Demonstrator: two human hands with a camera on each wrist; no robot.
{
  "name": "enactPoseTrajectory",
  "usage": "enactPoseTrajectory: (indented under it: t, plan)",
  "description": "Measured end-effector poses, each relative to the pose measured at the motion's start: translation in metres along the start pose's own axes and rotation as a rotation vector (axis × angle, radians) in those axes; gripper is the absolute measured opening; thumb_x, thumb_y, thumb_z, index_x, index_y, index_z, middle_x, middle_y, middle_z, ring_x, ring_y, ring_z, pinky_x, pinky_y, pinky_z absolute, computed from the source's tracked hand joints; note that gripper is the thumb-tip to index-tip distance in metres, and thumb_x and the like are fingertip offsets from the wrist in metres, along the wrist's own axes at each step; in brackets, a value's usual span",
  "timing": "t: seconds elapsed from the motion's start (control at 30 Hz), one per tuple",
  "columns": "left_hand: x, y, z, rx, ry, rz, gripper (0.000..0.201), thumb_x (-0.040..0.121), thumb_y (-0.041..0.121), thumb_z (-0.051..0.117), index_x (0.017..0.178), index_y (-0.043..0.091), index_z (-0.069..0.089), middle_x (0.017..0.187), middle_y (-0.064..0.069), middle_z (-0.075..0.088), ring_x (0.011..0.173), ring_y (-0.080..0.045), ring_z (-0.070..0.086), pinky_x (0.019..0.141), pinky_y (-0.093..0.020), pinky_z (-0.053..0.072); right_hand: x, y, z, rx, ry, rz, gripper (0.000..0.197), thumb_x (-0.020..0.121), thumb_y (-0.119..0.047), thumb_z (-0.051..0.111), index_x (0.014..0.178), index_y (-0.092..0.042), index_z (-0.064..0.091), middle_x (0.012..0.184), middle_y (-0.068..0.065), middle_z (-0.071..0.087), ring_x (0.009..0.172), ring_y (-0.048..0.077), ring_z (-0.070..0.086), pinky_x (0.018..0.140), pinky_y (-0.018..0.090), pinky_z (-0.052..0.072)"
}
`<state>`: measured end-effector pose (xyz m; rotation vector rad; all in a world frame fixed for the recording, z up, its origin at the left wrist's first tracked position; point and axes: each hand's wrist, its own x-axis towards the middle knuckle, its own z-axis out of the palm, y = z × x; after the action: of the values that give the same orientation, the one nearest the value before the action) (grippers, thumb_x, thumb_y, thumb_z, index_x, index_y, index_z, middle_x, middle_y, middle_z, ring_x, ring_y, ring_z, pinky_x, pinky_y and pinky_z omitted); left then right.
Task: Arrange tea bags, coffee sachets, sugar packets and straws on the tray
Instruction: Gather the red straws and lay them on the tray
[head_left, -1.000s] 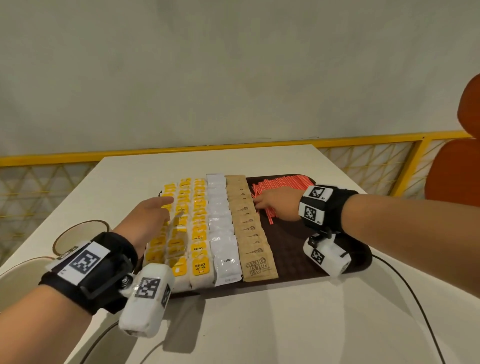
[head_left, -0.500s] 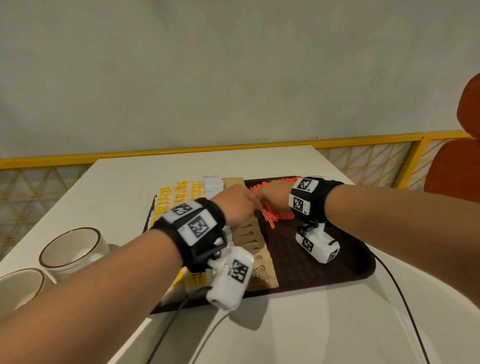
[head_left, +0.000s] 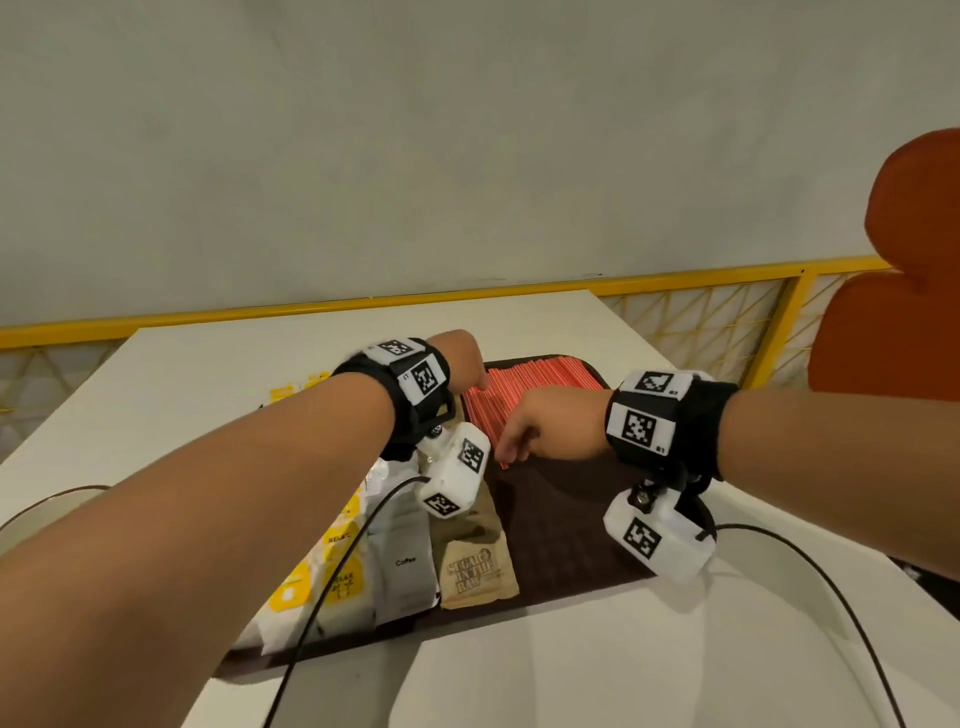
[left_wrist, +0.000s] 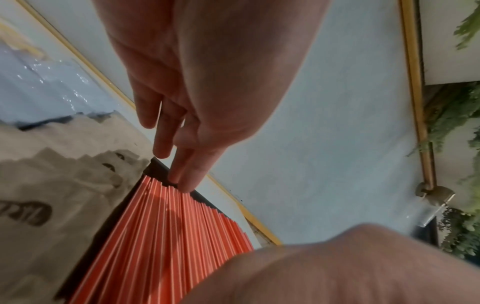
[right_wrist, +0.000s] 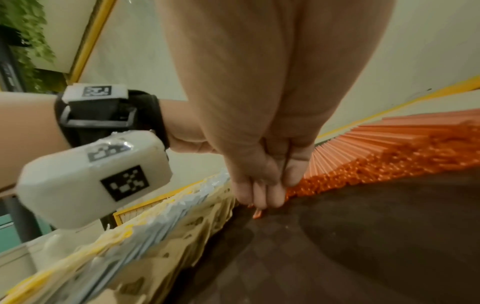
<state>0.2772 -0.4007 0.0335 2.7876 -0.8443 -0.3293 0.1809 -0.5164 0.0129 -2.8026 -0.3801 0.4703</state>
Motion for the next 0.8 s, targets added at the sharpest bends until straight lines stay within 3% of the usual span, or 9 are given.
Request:
enactPoseTrajectory:
  t: [0.07, 0.17, 0.23, 0.3, 0.4, 0.57, 0.7, 0.73, 0.8]
  plan:
    - [0.006, 0.000, 0.004, 0.059, -0.033, -0.002, 0.032, 0.096, 0.013, 0.052, 0.125, 0.002, 0.060, 0.132, -0.011, 0.057, 0.122, -0.024, 0.053, 0.104, -0.034, 0.042, 0.003, 0.003, 0.004, -0.020, 0.027, -0.004, 0.038, 0.089, 0.007, 0.050, 0.120, -0.009, 0.066, 0.116, 0.005, 0.069, 0.101, 0.010, 0.063, 0.071, -0.002, 0.038]
    - [0.017, 0.001, 0.011, 0.094, -0.074, -0.017, 0.032, 0.095, 0.016, 0.055, 0.123, 0.004, 0.062, 0.132, -0.010, 0.058, 0.120, -0.024, 0.054, 0.103, -0.034, 0.042, 0.009, 0.006, 0.005, -0.023, 0.064, 0.011, 0.038, 0.091, 0.005, 0.050, 0.122, -0.010, 0.065, 0.119, 0.004, 0.068, 0.107, 0.013, 0.062, 0.080, 0.006, 0.039]
    - [0.022, 0.002, 0.015, 0.104, -0.090, -0.032, 0.034, 0.093, 0.019, 0.059, 0.122, 0.002, 0.062, 0.129, -0.011, 0.059, 0.118, -0.025, 0.055, 0.102, -0.035, 0.043, 0.010, 0.006, 0.002, 0.009, 0.066, 0.000, 0.038, 0.089, 0.007, 0.049, 0.118, -0.009, 0.067, 0.115, 0.004, 0.069, 0.100, 0.010, 0.064, 0.080, 0.008, 0.042]
    - [0.027, 0.003, 0.018, 0.102, -0.097, -0.034, 0.036, 0.092, 0.022, 0.060, 0.122, 0.001, 0.062, 0.127, -0.012, 0.060, 0.116, -0.025, 0.056, 0.101, -0.034, 0.043, 0.009, 0.005, 0.001, 0.052, 0.010, -0.034, 0.038, 0.088, 0.010, 0.048, 0.114, -0.007, 0.069, 0.110, 0.006, 0.071, 0.090, 0.004, 0.062, 0.075, 0.003, 0.041]
    - [0.030, 0.003, 0.022, 0.108, -0.113, -0.030, 0.033, 0.093, 0.021, 0.059, 0.119, 0.001, 0.063, 0.119, -0.011, 0.063, 0.100, -0.021, 0.057, 0.096, -0.032, 0.044, 0.006, 0.004, 0.003, 0.046, -0.017, -0.058, 0.040, 0.087, 0.012, 0.046, 0.114, -0.007, 0.069, 0.109, 0.005, 0.071, 0.089, 0.001, 0.060, 0.075, 0.001, 0.040]
    - [0.034, 0.004, 0.026, 0.141, -0.113, -0.007, 0.029, 0.096, 0.017, 0.053, 0.119, 0.005, 0.064, 0.122, -0.008, 0.063, 0.093, -0.018, 0.053, 0.092, -0.030, 0.045, 0.009, 0.004, 0.008, -0.002, 0.047, -0.030, 0.044, 0.087, 0.011, 0.045, 0.119, -0.008, 0.066, 0.114, 0.005, 0.069, 0.103, 0.011, 0.063, 0.088, 0.018, 0.045]
    - [0.035, 0.007, 0.025, 0.131, -0.115, -0.030, 0.016, 0.093, 0.019, 0.058, 0.096, 0.006, 0.067, 0.089, -0.003, 0.062, 0.092, -0.018, 0.053, 0.082, -0.028, 0.043, 0.012, 0.003, 0.008, -0.008, 0.068, -0.017, 0.044, 0.087, 0.011, 0.045, 0.120, -0.008, 0.066, 0.115, 0.006, 0.069, 0.103, 0.013, 0.063, 0.084, 0.017, 0.042]
    - [0.033, 0.007, 0.023, 0.120, -0.110, -0.021, 0.017, 0.094, 0.018, 0.056, 0.096, 0.005, 0.067, 0.097, -0.005, 0.064, 0.094, -0.019, 0.055, 0.084, -0.028, 0.043, 0.012, 0.003, 0.008, -0.001, 0.067, -0.014, 0.043, 0.087, 0.011, 0.046, 0.120, -0.008, 0.066, 0.116, 0.006, 0.069, 0.102, 0.012, 0.062, 0.084, 0.016, 0.042]
    - [0.027, 0.006, 0.018, 0.061, -0.071, 0.003, 0.026, 0.095, 0.015, 0.053, 0.115, 0.003, 0.066, 0.121, -0.008, 0.063, 0.106, -0.021, 0.058, 0.096, -0.030, 0.045, 0.010, 0.002, 0.006, 0.032, 0.066, -0.009, 0.043, 0.087, 0.010, 0.046, 0.120, -0.009, 0.066, 0.115, 0.004, 0.069, 0.097, 0.006, 0.061, 0.082, 0.014, 0.043]
